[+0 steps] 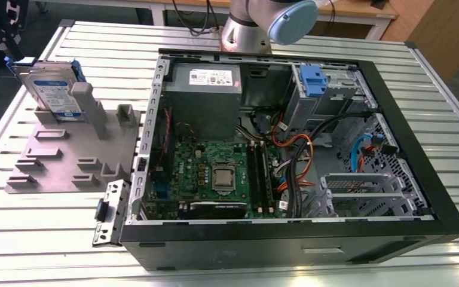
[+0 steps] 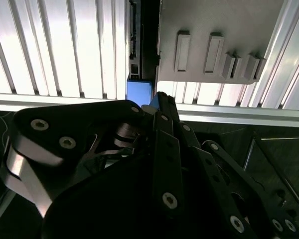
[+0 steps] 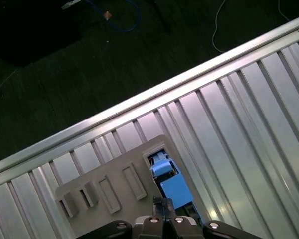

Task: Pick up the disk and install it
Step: 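Pick up the disk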

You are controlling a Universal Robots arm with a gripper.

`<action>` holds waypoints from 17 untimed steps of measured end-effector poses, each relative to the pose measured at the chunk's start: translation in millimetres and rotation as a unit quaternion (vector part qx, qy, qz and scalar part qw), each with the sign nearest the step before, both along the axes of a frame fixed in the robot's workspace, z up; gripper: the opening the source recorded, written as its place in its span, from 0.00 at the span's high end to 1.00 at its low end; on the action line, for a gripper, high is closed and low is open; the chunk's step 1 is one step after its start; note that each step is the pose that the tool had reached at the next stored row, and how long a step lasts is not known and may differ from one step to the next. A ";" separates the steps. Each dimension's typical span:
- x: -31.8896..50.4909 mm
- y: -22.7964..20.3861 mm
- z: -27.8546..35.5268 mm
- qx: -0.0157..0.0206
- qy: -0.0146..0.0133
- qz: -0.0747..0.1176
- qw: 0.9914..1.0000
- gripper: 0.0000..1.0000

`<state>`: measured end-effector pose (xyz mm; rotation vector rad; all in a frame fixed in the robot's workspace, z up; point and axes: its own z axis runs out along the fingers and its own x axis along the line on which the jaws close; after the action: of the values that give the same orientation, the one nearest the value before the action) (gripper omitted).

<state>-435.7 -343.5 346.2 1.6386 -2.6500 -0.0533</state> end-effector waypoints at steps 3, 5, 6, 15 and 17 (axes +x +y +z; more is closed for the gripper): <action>0.0 0.0 0.0 0.000 0.000 0.003 1.000 0.89; 0.0 0.0 0.0 0.000 0.000 0.004 1.000 0.89; 0.0 0.0 0.0 0.000 0.000 0.004 1.000 0.89; 0.0 0.0 0.0 0.000 0.000 0.004 1.000 0.89; 0.0 0.0 0.0 0.000 0.000 0.004 1.000 0.89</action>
<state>-435.7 -343.5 346.1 1.6500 -2.6427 -0.0531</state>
